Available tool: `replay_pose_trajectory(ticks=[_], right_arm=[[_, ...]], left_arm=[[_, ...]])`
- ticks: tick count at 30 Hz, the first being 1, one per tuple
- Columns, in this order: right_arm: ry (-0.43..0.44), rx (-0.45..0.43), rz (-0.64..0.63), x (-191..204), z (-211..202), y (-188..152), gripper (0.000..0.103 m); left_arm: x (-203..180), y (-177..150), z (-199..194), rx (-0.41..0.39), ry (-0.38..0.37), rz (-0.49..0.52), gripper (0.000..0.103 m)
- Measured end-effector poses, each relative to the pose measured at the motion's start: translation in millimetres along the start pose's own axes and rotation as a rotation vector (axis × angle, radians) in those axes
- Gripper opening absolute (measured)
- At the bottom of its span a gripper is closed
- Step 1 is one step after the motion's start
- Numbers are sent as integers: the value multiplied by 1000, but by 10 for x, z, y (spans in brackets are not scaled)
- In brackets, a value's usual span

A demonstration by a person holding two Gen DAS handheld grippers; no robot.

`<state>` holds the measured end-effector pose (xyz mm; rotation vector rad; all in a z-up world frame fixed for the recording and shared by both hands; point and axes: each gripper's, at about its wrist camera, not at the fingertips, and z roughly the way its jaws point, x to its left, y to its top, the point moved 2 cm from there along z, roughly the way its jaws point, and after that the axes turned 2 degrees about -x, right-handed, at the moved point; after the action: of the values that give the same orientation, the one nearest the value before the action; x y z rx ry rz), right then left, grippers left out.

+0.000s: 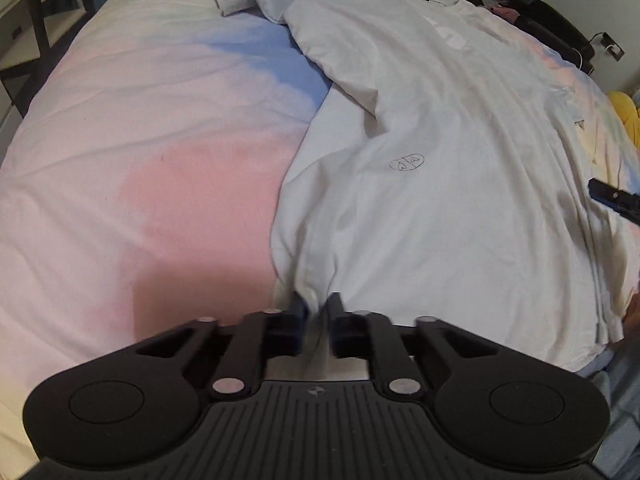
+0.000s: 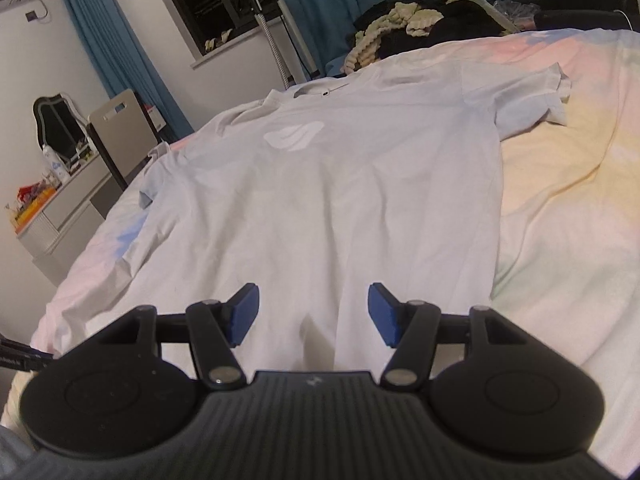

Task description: Fold clothes

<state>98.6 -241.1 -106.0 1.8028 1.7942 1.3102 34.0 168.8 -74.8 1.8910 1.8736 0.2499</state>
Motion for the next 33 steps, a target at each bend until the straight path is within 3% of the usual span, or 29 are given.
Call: replay_pose_trajectory(ticks=[4,8,14,15,18,19,29,31,33], right_arm=[[-4,1,-36,36,20,-25,62],[4,1,-41,42,32,-18,62],[14,-3,-65,97,56,-29,62],[13,-5,-69,102,52,-30,62],[11,-14,-70,106,45,-25,62],[11,-16,-68,106,42,-19,62],[20,-93,-95,227,-44,40,62],[19,-110,-100,247,-61,53,62],[19,-127,-106,268,-79,66,62]], left_arm=[[0,-29,-225,8,-80,-68,6],[35,-208,-169,47,-65,-78,6],[94,-262,-185,-36,-55,-48,9],[77,-249,-209,-47,-60,-42,16],[-17,-203,-294,-94,-48,-3,59],[-66,-181,-331,-114,-38,17,66],[-849,230,-512,-387,20,121,81],[-1065,303,-500,-456,40,147,88],[-1255,367,-467,-514,21,148,90]])
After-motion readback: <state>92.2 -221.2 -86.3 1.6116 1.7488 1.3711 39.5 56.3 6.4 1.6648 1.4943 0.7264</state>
